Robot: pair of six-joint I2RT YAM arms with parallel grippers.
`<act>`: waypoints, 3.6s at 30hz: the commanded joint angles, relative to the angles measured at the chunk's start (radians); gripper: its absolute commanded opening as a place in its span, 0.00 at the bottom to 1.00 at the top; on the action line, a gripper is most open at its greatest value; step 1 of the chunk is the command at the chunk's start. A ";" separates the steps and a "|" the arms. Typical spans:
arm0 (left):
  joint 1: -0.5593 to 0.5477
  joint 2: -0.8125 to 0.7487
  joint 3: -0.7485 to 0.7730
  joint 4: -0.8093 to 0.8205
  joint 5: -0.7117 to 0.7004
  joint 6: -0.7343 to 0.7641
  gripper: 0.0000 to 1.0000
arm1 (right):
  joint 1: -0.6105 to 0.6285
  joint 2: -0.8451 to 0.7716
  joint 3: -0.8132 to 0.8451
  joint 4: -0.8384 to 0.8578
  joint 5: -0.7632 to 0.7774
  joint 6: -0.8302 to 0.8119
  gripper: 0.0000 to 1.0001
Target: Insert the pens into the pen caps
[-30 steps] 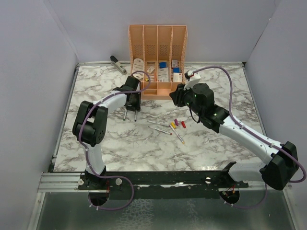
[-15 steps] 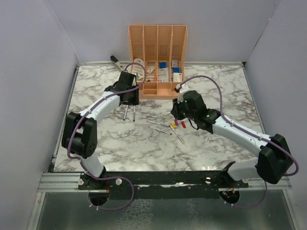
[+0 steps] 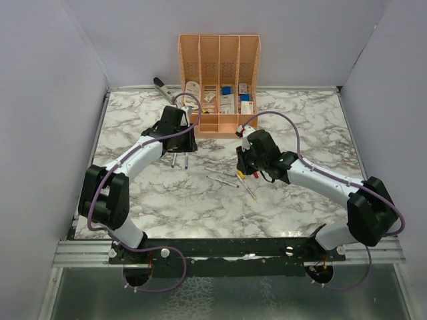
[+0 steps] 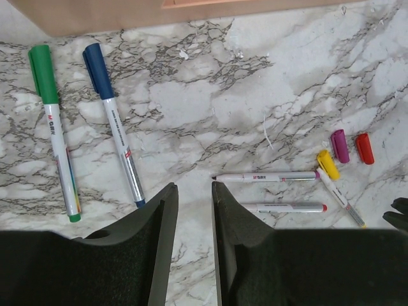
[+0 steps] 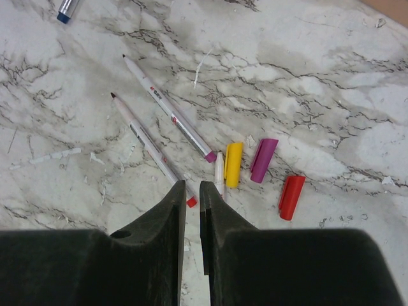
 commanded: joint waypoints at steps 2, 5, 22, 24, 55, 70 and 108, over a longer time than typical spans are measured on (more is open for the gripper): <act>-0.019 -0.053 -0.049 0.048 0.061 -0.016 0.30 | 0.003 0.024 0.030 -0.008 -0.043 -0.018 0.15; -0.038 -0.064 -0.068 0.062 0.068 -0.027 0.30 | 0.002 0.042 0.039 -0.006 -0.051 -0.023 0.15; -0.120 -0.128 -0.184 0.075 0.055 -0.077 0.29 | 0.027 0.090 0.038 -0.041 -0.195 -0.081 0.26; -0.120 -0.143 -0.190 0.075 0.049 -0.082 0.29 | 0.035 0.098 0.044 -0.044 -0.178 -0.083 0.26; -0.120 -0.284 -0.304 0.055 -0.045 -0.131 0.29 | 0.094 0.339 0.176 -0.025 -0.119 -0.179 0.30; -0.119 -0.275 -0.297 0.054 -0.064 -0.114 0.28 | 0.109 0.414 0.193 -0.015 -0.148 -0.180 0.30; -0.081 -0.329 -0.389 0.399 0.236 -0.043 0.31 | 0.128 0.152 0.243 0.125 0.290 0.068 0.01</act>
